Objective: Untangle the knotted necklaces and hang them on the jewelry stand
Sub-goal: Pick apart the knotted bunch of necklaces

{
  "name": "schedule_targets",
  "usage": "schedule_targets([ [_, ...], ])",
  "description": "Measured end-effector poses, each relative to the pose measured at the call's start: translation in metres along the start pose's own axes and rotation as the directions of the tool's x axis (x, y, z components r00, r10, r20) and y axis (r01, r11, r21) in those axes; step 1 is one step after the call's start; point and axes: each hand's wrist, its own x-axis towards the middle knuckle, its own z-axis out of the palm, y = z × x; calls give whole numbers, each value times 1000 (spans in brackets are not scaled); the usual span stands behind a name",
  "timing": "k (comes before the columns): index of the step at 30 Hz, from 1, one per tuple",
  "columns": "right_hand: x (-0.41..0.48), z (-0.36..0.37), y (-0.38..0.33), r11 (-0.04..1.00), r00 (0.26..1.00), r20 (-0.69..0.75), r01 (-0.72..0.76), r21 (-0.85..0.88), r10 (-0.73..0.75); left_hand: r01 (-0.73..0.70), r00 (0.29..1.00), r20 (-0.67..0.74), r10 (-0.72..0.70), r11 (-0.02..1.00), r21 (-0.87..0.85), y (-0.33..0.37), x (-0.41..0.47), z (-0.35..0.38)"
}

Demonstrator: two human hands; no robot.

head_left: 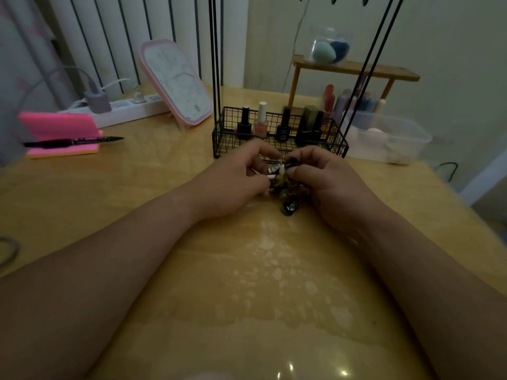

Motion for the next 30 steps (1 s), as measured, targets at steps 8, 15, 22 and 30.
schedule_targets([
  [8, -3, 0, 2, 994, 1000, 19, 13, -106, -11, -6, 998, 64, 6, 1000, -9, 1, -1, 1],
  [15, -2, -1, -2, 983, 1000, 22, 14, -184, -10, 3, 999, -31, -7, 993, -117, -1, 0, -9],
  [22, -10, 7, -8, 915, 992, 121, 72, -398, -25, -17, 1000, 10, 18, 993, -114, -1, -2, -8],
  [30, -9, 6, -4, 853, 992, 38, 119, -509, -116, -5, 1000, -20, 4, 999, -33, -1, -2, -8],
])
